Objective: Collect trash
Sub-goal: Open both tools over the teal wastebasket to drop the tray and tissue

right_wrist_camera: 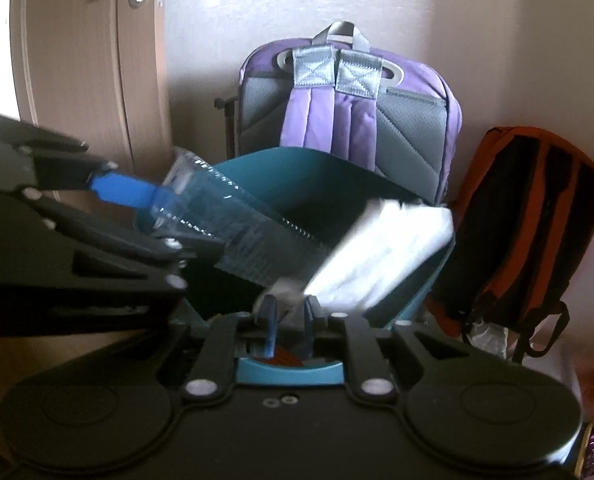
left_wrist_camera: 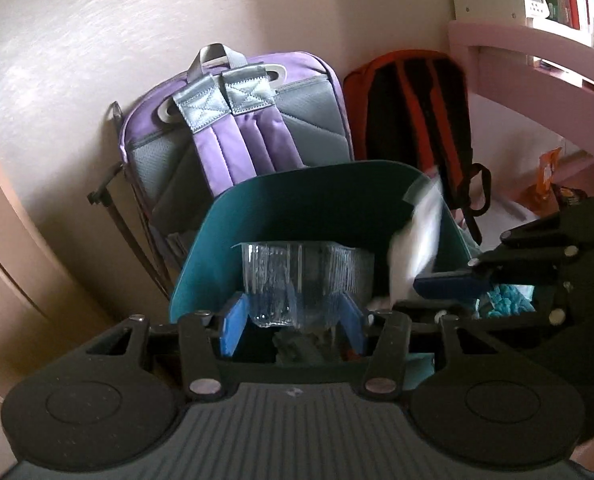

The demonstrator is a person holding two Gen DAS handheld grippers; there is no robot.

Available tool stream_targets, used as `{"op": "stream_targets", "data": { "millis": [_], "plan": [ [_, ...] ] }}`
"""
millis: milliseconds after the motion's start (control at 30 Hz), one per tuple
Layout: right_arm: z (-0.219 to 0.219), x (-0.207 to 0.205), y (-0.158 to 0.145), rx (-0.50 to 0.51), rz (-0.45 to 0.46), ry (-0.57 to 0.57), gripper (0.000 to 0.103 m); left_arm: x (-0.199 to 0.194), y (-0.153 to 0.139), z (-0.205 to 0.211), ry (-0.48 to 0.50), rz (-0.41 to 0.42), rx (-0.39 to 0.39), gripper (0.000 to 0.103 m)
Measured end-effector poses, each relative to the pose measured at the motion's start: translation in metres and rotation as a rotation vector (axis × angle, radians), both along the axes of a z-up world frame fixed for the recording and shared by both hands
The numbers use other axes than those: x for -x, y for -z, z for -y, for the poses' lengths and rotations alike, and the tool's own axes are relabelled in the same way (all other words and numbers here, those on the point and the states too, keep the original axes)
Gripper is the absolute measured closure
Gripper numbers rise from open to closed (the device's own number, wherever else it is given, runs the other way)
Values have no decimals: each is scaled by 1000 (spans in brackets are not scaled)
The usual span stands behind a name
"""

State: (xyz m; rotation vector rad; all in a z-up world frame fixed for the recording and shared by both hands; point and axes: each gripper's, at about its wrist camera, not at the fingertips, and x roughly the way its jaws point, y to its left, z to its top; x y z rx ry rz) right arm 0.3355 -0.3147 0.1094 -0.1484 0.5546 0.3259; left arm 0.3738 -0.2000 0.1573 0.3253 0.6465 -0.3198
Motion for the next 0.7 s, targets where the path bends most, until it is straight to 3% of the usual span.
{"op": "stream_targets", "data": {
  "millis": [300,367,700],
  "plan": [
    [3,9,1,11,24,0,80,-11,10,0,-14,-65,60,45],
    [5,12,-1,1,29,5,75,-8,6,-3,-12,-63,88,37],
    [4,49,-19,-58,44,-30,66,26,-17,-40,-22,-53,166,33]
  ]
}}
